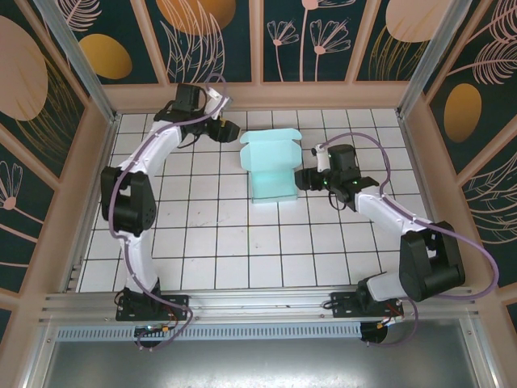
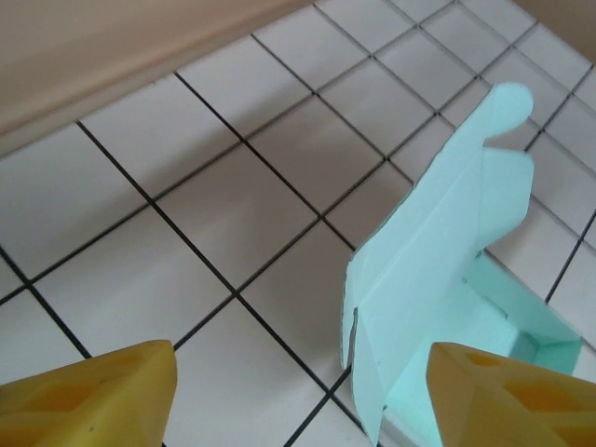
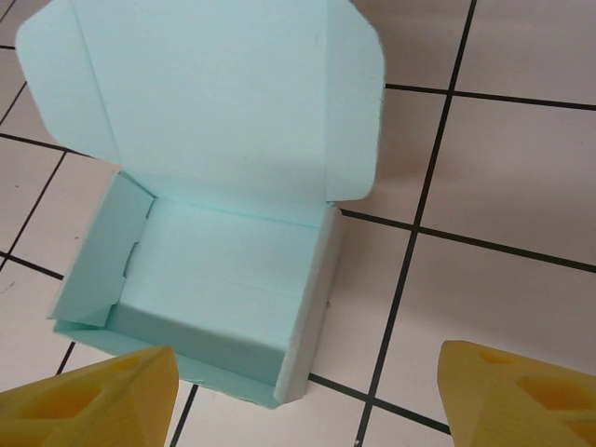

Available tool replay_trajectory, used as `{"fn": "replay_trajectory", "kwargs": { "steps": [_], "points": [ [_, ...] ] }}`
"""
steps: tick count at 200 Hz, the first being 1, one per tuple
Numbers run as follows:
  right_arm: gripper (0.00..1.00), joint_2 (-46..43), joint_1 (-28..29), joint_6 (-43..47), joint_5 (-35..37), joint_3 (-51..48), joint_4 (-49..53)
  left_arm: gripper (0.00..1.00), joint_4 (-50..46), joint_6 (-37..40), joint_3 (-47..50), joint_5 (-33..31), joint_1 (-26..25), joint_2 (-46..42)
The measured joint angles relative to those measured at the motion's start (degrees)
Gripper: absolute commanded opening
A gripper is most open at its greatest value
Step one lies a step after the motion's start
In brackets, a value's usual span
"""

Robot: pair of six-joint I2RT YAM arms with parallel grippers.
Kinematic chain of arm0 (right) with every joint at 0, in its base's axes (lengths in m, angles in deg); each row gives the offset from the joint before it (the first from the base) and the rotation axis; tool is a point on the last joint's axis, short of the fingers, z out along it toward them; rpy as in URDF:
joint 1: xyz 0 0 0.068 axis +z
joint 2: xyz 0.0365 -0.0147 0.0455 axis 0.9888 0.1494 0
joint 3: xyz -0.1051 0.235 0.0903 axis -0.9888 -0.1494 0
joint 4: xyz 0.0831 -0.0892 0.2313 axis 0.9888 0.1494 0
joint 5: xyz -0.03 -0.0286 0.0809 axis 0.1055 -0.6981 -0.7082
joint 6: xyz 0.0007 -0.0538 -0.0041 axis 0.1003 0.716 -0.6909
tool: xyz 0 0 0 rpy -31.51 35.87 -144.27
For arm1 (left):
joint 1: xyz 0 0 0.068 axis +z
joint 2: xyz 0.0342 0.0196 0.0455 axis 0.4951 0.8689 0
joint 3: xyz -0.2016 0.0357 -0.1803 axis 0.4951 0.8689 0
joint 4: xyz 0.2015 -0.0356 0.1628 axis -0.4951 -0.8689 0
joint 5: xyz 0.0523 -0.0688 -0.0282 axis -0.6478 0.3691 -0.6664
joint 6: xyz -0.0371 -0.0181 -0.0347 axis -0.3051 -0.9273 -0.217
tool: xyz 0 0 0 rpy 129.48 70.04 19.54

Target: Fold the paper box

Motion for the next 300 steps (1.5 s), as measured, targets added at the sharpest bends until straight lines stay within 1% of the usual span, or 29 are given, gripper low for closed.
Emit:
{"fn": "replay_trajectory", "kwargs": {
  "steps": [17,38,69,88,103,116,130,143,150,154,162,174,192,209,215,256,300],
  "points": [
    [0.74,-0.04,0.02,0.00,-0.39,-0.44,0.02,0.63,-6.51,2.05,-6.38,-0.11,-1.07,4.37],
    [0.74,-0.13,0.00,0.00,-0.39,-1.09,0.04,0.61,-13.14,4.11,-12.46,-0.11,-2.43,8.57],
    [0.74,-0.90,0.02,0.00,-0.39,-2.12,0.04,0.50,-20.35,6.01,-17.35,-0.94,-3.76,12.22],
    [0.74,-0.90,0.02,0.02,-0.42,-2.40,0.09,0.48,-23.32,7.23,-19.23,-1.38,-4.17,13.86],
    [0.75,-0.90,0.02,0.02,-0.44,-2.49,0.07,0.40,-25.11,7.91,-19.32,-1.64,-4.33,14.29],
    [0.75,-0.90,0.00,0.02,-0.42,-2.51,0.07,0.38,-26.21,8.63,-19.39,-1.97,-4.48,14.53],
    [0.75,-0.90,0.02,0.02,-0.42,-2.54,0.09,0.33,-27.04,8.98,-19.43,-2.45,-4.61,14.64],
    [0.74,-0.90,0.02,0.02,-0.42,-2.54,0.07,0.25,-27.63,9.22,-19.58,-2.78,-4.61,14.64],
    [0.74,-0.90,0.02,0.00,-0.42,-2.54,0.07,0.18,-27.78,9.27,-19.74,-2.93,-4.63,14.67],
    [0.75,-0.90,0.02,0.00,-0.42,-2.54,0.07,0.17,-27.80,9.70,-19.80,-2.95,-4.63,14.69],
    [0.75,-0.90,0.02,0.00,-0.42,-2.54,0.07,0.18,-27.85,9.88,-19.91,-2.97,-4.63,14.69],
    [0.75,-0.90,0.02,0.00,-0.42,-2.54,0.07,0.16,-27.87,9.75,-19.96,-2.97,-4.63,14.69],
    [0.75,-0.90,0.02,-0.02,-0.48,-2.54,0.07,0.06,-27.87,9.55,-19.96,-2.95,-4.63,14.71],
    [0.75,-0.90,0.02,-0.02,-0.74,-2.54,0.07,0.01,-27.78,9.77,-20.04,-2.84,-4.63,14.71],
    [0.75,-0.90,0.02,-0.02,-0.83,-2.54,0.09,0.00,-27.71,9.75,-20.06,-2.75,-4.63,14.71],
    [0.75,-0.90,0.02,0.02,-0.85,-2.54,0.07,0.00,-26.97,10.71,-19.30,-1.14,-4.70,14.58],
    [0.75,-1.11,-0.42,1.64,-0.85,-0.90,0.59,0.00,-24.96,12.81,-11.39,1.07,-4.70,11.47]
  ]
}}
